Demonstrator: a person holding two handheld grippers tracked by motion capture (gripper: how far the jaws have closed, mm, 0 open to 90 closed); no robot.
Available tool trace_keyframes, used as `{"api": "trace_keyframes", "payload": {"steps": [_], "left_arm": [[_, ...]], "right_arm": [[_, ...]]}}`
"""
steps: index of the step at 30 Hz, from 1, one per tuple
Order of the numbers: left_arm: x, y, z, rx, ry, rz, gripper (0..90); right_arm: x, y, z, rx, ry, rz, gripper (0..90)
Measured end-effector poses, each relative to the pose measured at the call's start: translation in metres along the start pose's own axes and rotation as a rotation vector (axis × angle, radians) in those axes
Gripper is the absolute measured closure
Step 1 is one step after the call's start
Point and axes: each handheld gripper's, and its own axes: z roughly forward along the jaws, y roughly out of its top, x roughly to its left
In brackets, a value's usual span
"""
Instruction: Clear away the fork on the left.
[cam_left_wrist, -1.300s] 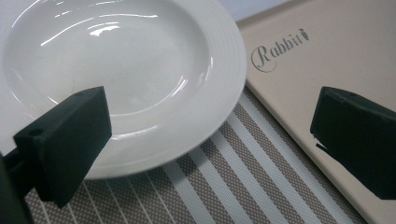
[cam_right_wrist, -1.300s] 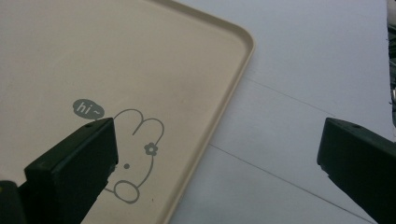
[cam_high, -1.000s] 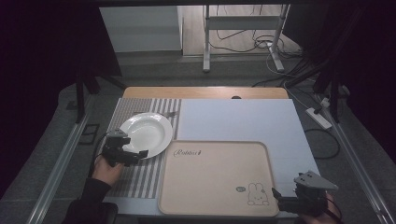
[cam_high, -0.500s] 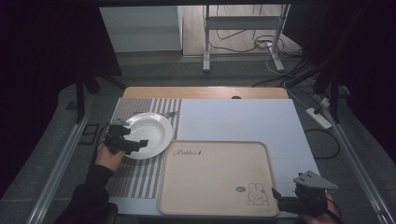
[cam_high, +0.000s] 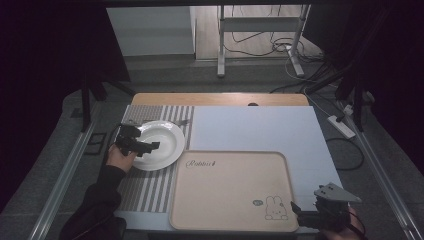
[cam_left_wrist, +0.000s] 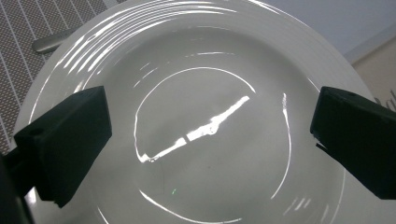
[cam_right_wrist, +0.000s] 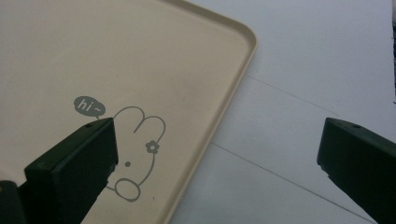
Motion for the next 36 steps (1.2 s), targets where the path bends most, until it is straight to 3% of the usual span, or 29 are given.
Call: {"api": "trace_keyframes", "payload": {"steps": [13,30,36], "left_arm": [[0.008,0.013,0.014,0.020,0.031,-0.007,0.0],[0.023,0.034,0.033,0.039,0.040,-0.020,0.0],[0.029,0.046,0.038,0.045,0.067,-0.017,3.2]], "right_arm": [[0.000,0.000,0.000,-0.001,0.001,0.000,0.0],[0.000,0.000,0.000,-0.001,0.001,0.001,0.0],[0.000,0.000,0.000,0.000,0.002,0.001,0.0]]}}
